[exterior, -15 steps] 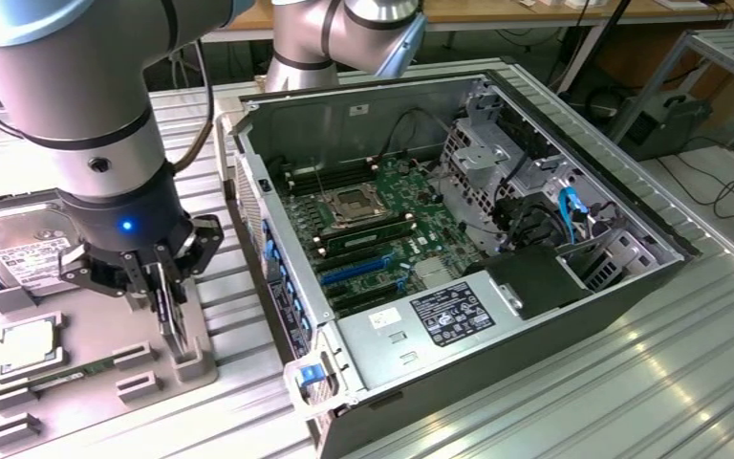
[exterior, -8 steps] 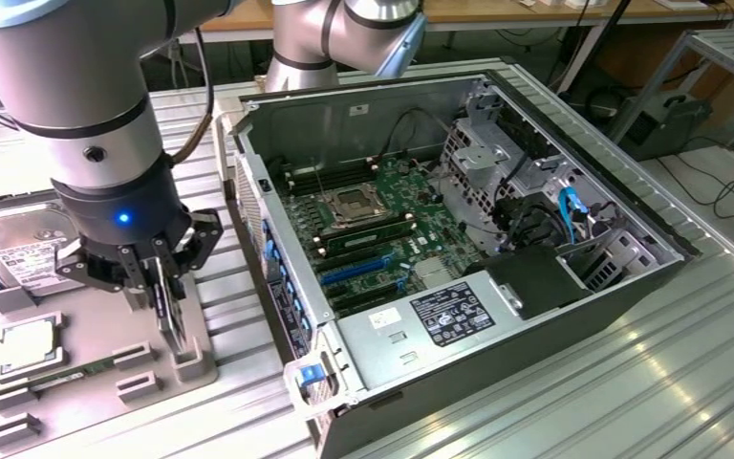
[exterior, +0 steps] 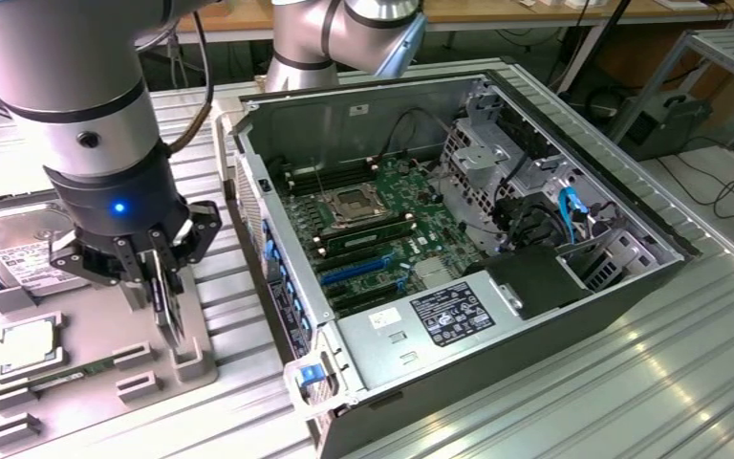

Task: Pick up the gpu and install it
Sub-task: 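Pick up the gpu and move the gpu toward the slot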

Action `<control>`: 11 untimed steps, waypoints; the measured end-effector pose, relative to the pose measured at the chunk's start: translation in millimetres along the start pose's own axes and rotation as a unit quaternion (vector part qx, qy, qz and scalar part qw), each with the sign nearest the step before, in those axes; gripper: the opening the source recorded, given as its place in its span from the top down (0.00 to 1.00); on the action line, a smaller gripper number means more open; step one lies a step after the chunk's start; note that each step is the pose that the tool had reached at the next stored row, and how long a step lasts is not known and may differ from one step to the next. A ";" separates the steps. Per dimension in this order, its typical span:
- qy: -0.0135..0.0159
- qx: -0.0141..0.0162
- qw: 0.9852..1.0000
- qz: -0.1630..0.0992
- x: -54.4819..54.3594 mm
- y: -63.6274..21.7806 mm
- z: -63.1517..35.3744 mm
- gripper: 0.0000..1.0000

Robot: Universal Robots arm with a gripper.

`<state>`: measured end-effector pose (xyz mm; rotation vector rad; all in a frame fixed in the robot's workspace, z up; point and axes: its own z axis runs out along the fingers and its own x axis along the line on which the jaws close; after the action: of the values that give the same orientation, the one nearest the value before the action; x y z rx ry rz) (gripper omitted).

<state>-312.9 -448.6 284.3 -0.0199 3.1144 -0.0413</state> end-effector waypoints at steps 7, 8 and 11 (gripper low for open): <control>0.000 0.000 1.000 0.000 -0.1 -0.1 -5.7 0.72; 0.000 0.000 1.000 0.000 -0.2 -0.2 -6.6 0.72; 0.000 0.000 1.000 0.000 -0.2 -0.2 -8.6 0.72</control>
<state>-312.9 -448.6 292.9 -0.0199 3.1143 -0.0413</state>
